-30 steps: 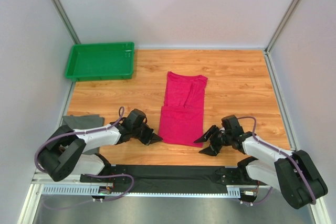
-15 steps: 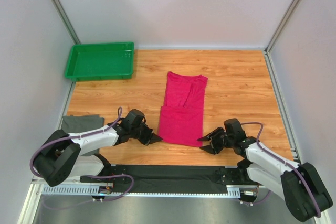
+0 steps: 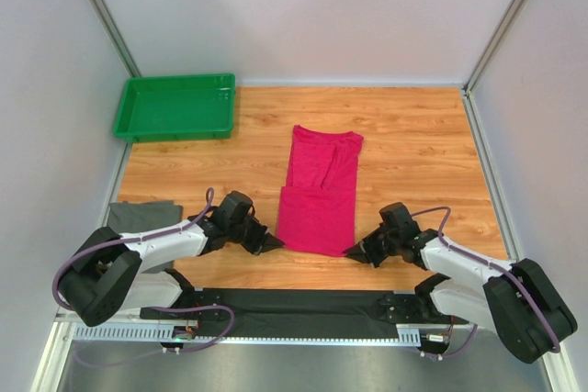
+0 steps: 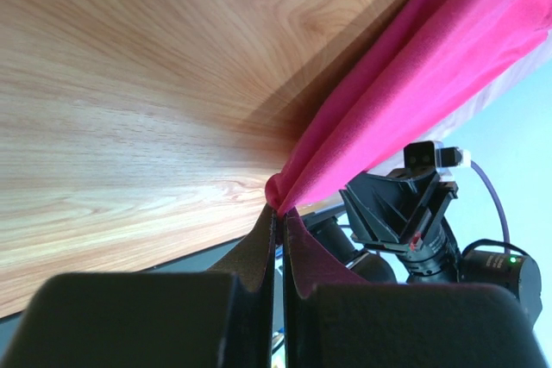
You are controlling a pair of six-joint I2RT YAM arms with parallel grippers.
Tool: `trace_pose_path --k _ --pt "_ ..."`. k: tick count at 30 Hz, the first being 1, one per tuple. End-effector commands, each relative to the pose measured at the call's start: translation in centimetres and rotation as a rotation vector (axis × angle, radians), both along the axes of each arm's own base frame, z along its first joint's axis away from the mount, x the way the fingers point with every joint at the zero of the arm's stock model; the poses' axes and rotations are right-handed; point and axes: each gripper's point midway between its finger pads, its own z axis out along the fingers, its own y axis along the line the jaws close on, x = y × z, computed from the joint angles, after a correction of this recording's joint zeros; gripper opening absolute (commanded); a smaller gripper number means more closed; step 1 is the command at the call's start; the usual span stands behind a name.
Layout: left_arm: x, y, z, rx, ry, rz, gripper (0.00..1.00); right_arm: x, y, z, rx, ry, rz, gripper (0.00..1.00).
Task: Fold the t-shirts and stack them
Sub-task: Fold the tshirt
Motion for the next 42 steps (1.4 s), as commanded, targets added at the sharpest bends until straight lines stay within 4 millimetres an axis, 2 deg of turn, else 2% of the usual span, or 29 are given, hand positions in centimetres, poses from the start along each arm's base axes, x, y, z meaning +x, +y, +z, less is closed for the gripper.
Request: trace_pose_path --k 1,5,8,12,15,19,25,26,34,38,39,41,42 --pt "-0.6 0.4 -0.6 0.001 0.008 -0.008 0.0 -3.2 -3.9 -4.3 -0.223 0.122 -0.003 0.0" --pt "-1.1 0.6 -0.6 0.02 -0.016 -0.063 0.0 -3.0 -4.0 -3.6 -0.245 0.076 0.078 0.0" --pt "-1.8 1.1 -0.4 0.059 -0.029 -0.132 0.0 -2.5 -3.8 -2.3 -0.25 0.009 0.151 0.0" --pt "-2.6 2.0 0.3 0.091 -0.051 -0.168 0.0 -2.9 -3.9 -0.7 -0.246 -0.028 0.21 0.0" --pt "-3.6 3.0 0.3 0.095 -0.049 -0.146 0.0 -4.0 -3.8 -0.5 -0.23 -0.028 0.238 0.0" --pt "-5.2 3.2 0.2 0.068 -0.049 -0.173 0.0 -5.3 -3.4 -0.2 -0.216 -0.034 0.289 0.0" --pt "-9.4 2.7 -0.8 0.054 0.027 -0.246 0.0 -7.3 -2.4 0.4 -0.193 -0.034 0.355 0.0" --pt "-9.8 3.2 -1.2 0.084 0.045 -0.222 0.0 -7.7 -2.4 0.6 -0.194 -0.026 0.354 0.0" --pt "-12.5 4.9 0.1 0.129 0.032 -0.234 0.0 -11.3 -1.6 1.7 -0.138 -0.019 0.429 0.0" --pt "-12.8 5.4 0.8 0.167 0.041 -0.243 0.0 -11.8 -1.9 2.3 -0.141 -0.02 0.459 0.0" --pt "-12.5 5.1 1.6 0.159 0.027 -0.242 0.0 -11.8 -2.0 2.4 -0.143 -0.025 0.465 0.0" --pt "-12.1 5.3 1.9 0.196 0.017 -0.241 0.0 -11.9 -2.2 3.0 -0.157 -0.035 0.488 0.0" --pt "-11.5 4.7 3.4 0.187 -0.017 -0.242 0.0 -11.6 -2.2 3.4 -0.161 -0.048 0.489 0.0"
